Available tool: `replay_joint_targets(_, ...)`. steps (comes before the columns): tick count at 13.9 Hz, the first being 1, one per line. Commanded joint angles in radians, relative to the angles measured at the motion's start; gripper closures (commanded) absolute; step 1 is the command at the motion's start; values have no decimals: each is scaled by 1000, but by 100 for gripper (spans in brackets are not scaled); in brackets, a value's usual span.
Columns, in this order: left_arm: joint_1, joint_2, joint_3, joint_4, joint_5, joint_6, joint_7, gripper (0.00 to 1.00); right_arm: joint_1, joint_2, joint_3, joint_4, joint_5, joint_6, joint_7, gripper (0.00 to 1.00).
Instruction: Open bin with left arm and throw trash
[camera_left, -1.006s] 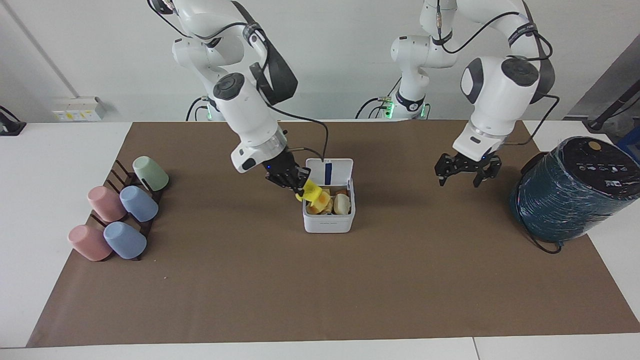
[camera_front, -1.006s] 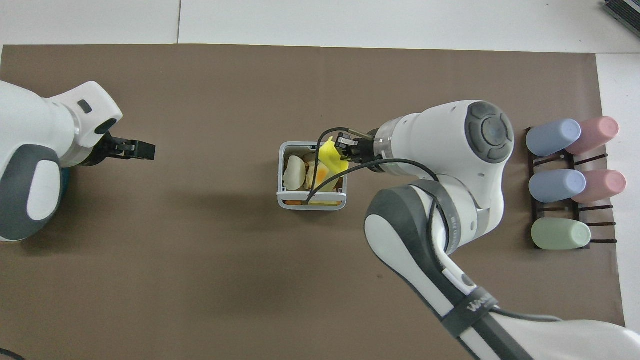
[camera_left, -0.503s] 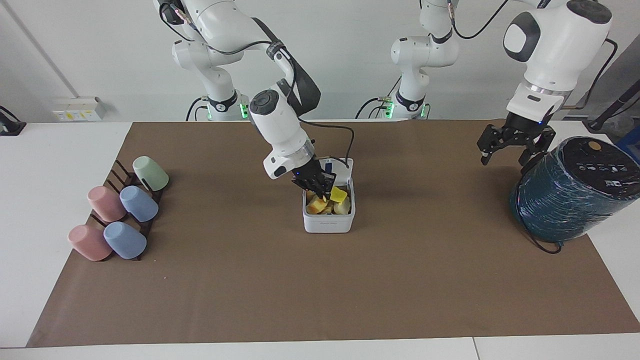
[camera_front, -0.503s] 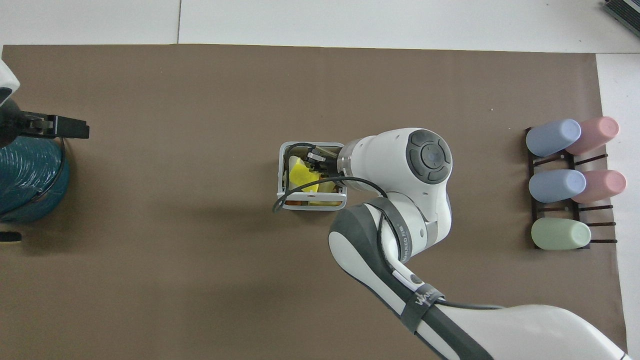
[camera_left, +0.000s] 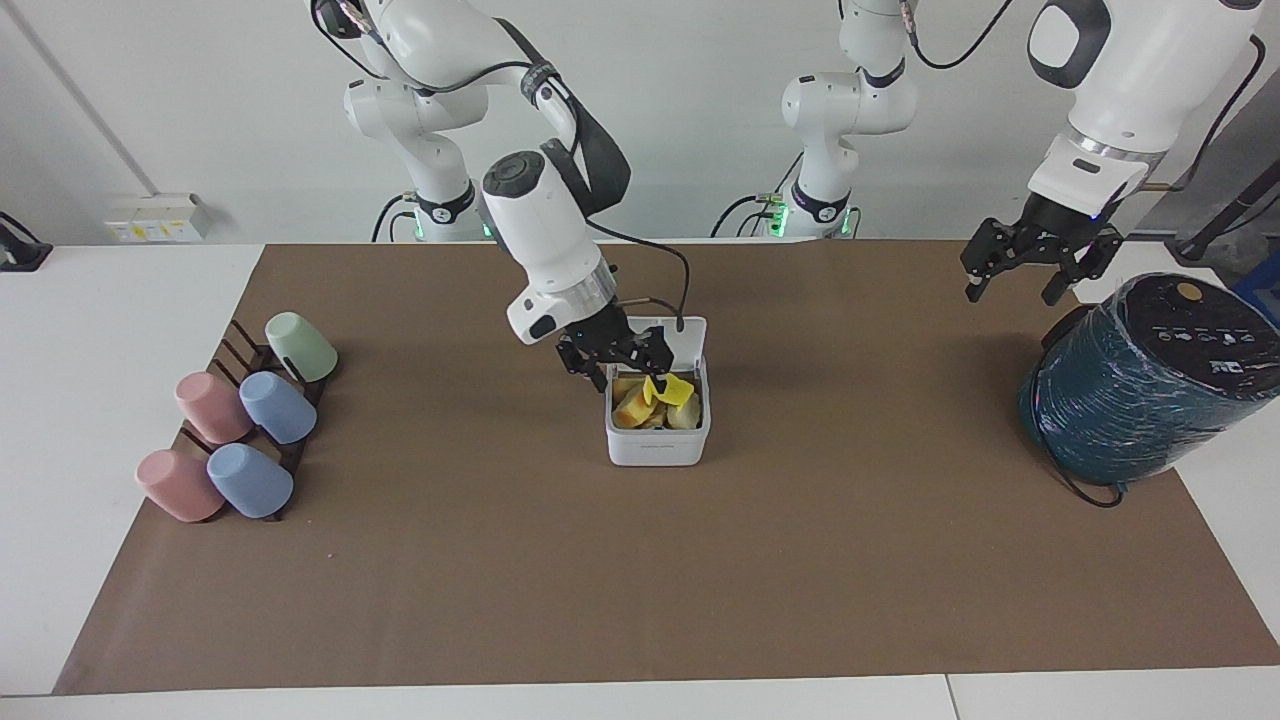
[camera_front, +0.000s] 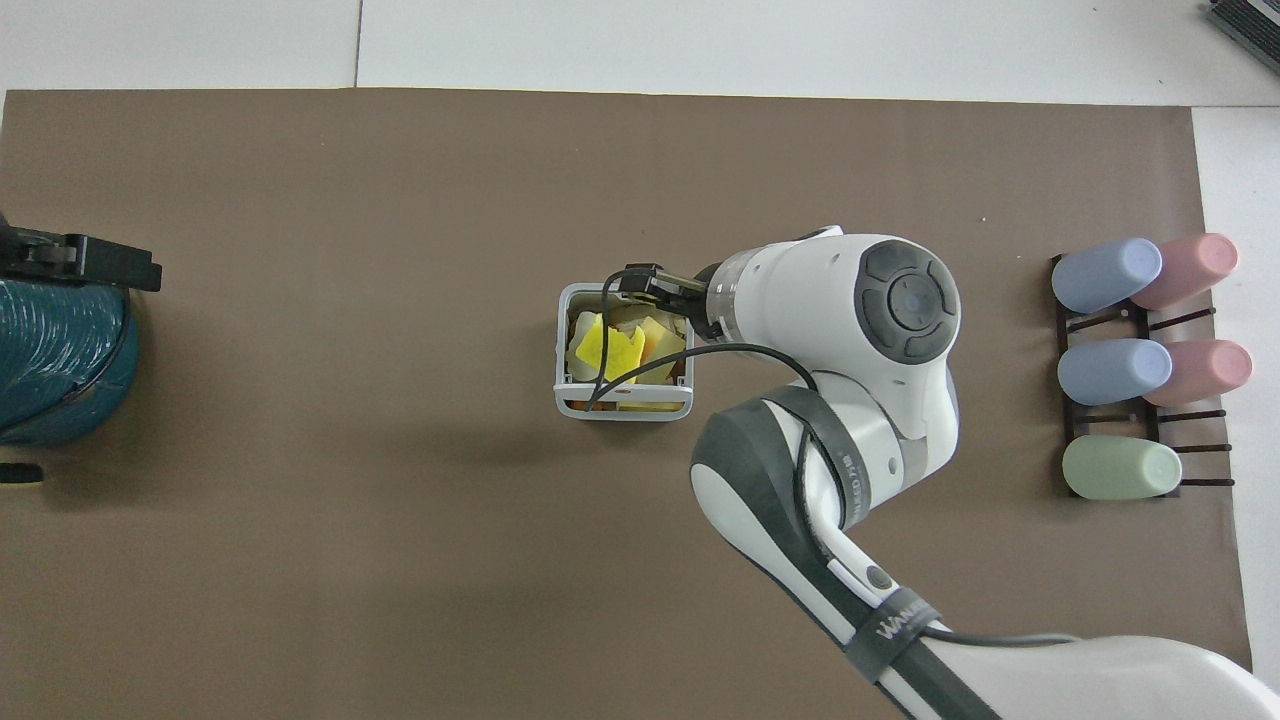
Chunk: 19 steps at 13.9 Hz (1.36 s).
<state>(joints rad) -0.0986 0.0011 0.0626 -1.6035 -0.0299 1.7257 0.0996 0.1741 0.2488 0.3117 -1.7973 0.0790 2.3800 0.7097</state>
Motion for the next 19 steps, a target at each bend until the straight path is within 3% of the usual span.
replay_joint_targets(1,19,-26,-6,-29,-15,-26,8,0,-82,-68,6,25,-132,-117,-82,0)
replay_joint_targets(6,25,-49,-7,-53,-15,-97,-9,0,-248,-212,3,59,-125,-347,-343,0)
replay_joint_targets(11,19,-46,-9,-49,-12,-81,-3,0,-341,-229,1,239,-125,-703,-417,0)
replay_joint_targets(15,22,-44,-9,-50,-7,-69,-3,0,-410,-243,0,259,-114,-789,-499,0)
replay_joint_targets(19,20,-36,-9,-44,16,-38,-5,0,-443,-258,-6,243,-94,-802,-562,0)
